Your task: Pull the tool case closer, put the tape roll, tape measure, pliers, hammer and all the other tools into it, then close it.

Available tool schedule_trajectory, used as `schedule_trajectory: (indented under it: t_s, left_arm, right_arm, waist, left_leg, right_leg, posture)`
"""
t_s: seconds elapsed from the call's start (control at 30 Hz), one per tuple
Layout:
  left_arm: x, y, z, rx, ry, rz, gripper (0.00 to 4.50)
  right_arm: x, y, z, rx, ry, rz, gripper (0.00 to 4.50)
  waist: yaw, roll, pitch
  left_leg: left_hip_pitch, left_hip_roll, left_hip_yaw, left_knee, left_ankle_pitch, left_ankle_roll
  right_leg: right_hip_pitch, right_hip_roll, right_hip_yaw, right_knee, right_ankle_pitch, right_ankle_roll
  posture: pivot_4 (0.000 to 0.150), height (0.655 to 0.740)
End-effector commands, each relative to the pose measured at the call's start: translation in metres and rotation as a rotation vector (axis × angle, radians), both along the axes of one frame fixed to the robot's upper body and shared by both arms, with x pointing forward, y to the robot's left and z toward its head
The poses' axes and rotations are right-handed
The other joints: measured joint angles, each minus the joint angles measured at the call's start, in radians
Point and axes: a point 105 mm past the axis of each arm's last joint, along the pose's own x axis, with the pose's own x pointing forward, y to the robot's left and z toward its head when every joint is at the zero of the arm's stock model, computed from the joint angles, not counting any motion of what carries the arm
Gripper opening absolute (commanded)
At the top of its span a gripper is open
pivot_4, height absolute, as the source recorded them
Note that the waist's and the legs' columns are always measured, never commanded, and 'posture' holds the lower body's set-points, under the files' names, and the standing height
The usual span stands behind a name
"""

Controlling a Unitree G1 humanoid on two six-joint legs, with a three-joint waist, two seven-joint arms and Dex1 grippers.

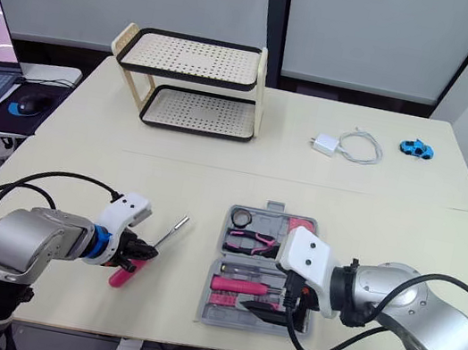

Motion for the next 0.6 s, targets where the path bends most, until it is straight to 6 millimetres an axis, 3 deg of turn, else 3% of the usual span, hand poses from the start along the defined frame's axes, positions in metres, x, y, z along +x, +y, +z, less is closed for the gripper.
schedule_trajectory:
  t_s: [0.03,0.27,0.43,0.6]
  left_arm:
    - [-0.001,0.003,-0.002,0.015,-0.024,-0.023,0.55]
    - [-0.007,0.007,-0.008,-0.013,-0.036,-0.050,2.85]
    - [-0.011,0.018,0.009,-0.045,-0.105,-0.092,4.35]
    - [-0.021,0.027,0.019,-0.086,-0.192,-0.212,4.47]
  right_arm:
    - [-0.001,0.002,0.004,0.005,-0.022,0.009,4.50]
    - [-0.002,0.001,0.006,0.001,-0.021,0.003,4.50]
    - [-0.002,-0.001,0.009,0.006,-0.030,-0.012,4.50]
    - [-0.002,0.000,0.012,0.031,-0.045,-0.022,4.50]
  waist:
    - [0.000,0.001,0.000]
    - [0.001,0.002,-0.001]
    - [-0.001,0.002,-0.001]
    - [0.001,0.002,-0.001]
  left_leg:
    - [0.000,0.000,0.000,0.000,0.000,0.000]
    - [0.000,0.000,0.001,0.000,0.000,0.000]
    - [0.000,0.000,0.001,-0.001,0.000,0.000]
    - [0.000,0.000,0.002,-0.001,0.000,0.000]
  right_leg:
    - [0.000,0.000,0.000,0.000,0.000,0.000]
    - [-0.001,-0.001,0.001,0.000,0.000,0.000]
    - [-0.001,0.000,0.002,0.000,0.000,0.000]
    - [-0.002,-0.001,0.002,-0.001,0.000,0.000]
  posture:
    - [0.150,0.7400]
    - [0.150,0.7400]
    - [0.150,0.7400]
    - [0.150,0.7400]
